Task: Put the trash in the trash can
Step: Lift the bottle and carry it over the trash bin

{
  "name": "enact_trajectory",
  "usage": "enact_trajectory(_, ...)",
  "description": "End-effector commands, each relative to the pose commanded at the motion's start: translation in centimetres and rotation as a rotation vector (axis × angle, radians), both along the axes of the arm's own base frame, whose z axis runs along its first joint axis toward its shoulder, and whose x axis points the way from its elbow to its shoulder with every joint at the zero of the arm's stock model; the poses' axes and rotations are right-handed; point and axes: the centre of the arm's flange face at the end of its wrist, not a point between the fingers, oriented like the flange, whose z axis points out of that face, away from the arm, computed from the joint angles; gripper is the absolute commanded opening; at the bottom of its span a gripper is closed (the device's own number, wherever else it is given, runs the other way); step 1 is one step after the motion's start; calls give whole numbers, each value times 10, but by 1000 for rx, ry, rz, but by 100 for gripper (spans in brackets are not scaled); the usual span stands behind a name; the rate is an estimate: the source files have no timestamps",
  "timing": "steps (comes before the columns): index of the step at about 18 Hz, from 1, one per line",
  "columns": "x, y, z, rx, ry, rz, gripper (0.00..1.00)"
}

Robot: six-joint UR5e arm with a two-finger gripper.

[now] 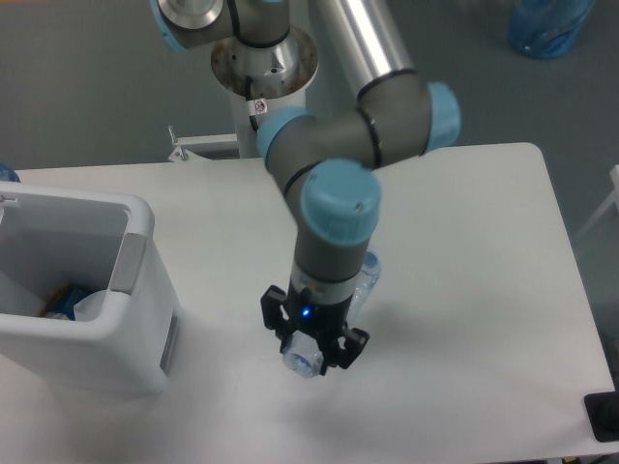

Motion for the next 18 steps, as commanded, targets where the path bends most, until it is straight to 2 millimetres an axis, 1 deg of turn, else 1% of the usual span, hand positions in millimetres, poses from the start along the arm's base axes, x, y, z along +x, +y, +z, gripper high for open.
enact_trajectory(1,-1,-2,9,30,-6,-1,55)
enact_trajectory(3,-3,-2,39,107,-23,18,55)
enact_trajectory(5,2,-2,58,179,-95,70,55)
enact_trajectory(6,4,-2,69,220,-123,72,55)
enact_trajectory(10,9,6,110,368,-194,75,55)
enact_trajectory(13,17,9,129,456,-258,80,55)
enact_trajectory(15,22,11,136,493,-300,80,56)
enact_trajectory(16,28,8,147,520,-313,65,56)
enact_trajectory(18,50,2,176,584,-349,15,56)
